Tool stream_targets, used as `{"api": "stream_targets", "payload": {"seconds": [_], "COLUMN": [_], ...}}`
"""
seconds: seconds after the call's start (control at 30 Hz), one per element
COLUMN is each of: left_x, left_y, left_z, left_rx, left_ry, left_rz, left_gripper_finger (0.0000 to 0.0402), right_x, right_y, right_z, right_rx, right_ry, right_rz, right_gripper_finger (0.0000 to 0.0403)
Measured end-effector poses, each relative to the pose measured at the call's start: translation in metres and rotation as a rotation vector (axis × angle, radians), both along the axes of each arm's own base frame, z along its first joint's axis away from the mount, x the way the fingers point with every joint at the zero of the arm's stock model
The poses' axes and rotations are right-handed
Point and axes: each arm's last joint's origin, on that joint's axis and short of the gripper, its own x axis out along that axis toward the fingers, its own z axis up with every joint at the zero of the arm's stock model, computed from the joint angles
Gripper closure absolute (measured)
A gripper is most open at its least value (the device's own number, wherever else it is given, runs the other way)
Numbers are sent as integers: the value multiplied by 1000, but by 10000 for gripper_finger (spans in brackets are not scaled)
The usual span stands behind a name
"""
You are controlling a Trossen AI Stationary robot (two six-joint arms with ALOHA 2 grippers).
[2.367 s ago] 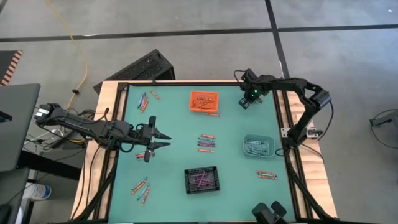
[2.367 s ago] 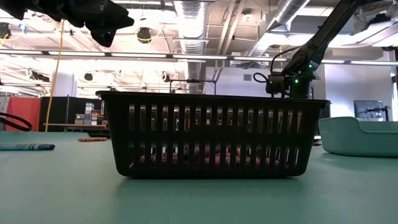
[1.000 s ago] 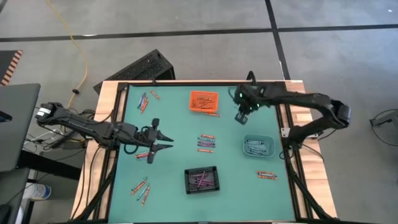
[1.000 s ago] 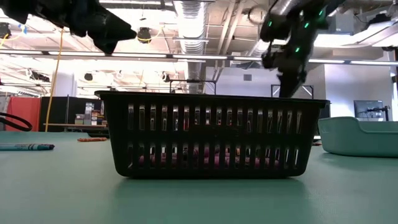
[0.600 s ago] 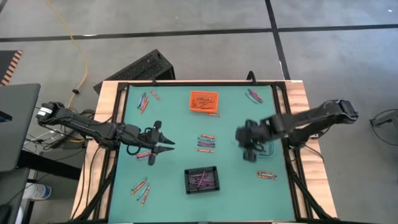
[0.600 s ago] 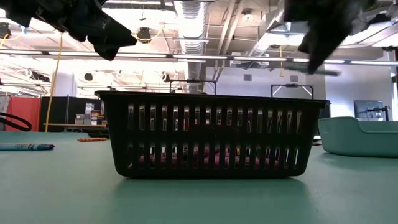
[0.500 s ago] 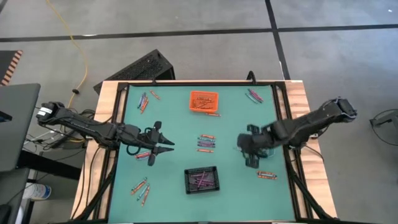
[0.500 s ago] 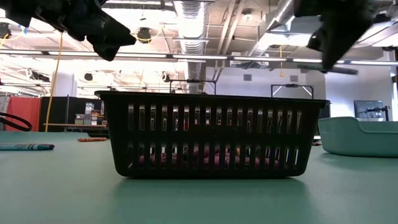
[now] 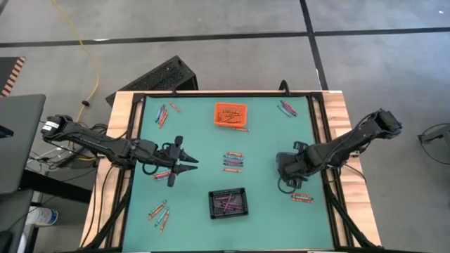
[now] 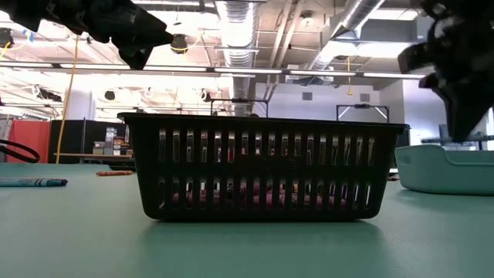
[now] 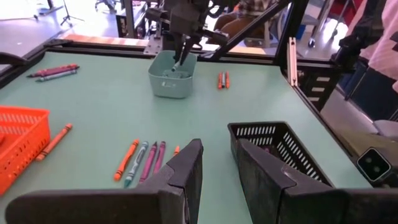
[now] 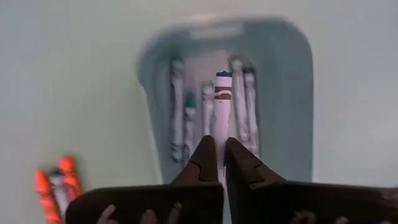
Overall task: Sort crayons
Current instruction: Put the blue crayon into the blue bin, then put the orange crayon into the orange bin
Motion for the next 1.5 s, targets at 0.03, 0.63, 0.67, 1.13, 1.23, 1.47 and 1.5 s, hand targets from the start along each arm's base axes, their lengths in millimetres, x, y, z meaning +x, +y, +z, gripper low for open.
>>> {"api": "stream_targets", "payload": {"seconds": [0.03,0.63,0.67,1.13,1.23,1.47,1.5], "left_x": [0,-6,-7,-8,-6,9,11], "left_y": [0,12,13,-20,-39,-71,-74], "left_z": [0,-22,-23,4,7,2,0], "left_rx": [0,-11,-28,-489,-534,-320,-269], "left_ry": [0,223,233,557,628,652,640], "left_rz": [0,275,279,38,9,-73,-76], "left_gripper_finger": [313,313,313,324,333,348,349], "right_x": [-1,-4,-4,21,27,16,13], "right_y": [0,0,0,27,41,76,81], "right_z": [-1,-1,1,52,59,58,55], "right_rx": [-1,35,47,188,249,381,395], "right_ry": [4,41,50,-210,-320,-340,-328], "right_rz": [0,-72,-73,-21,32,16,5], "right_gripper_finger": [387,333,332,332,332,332,332]}}
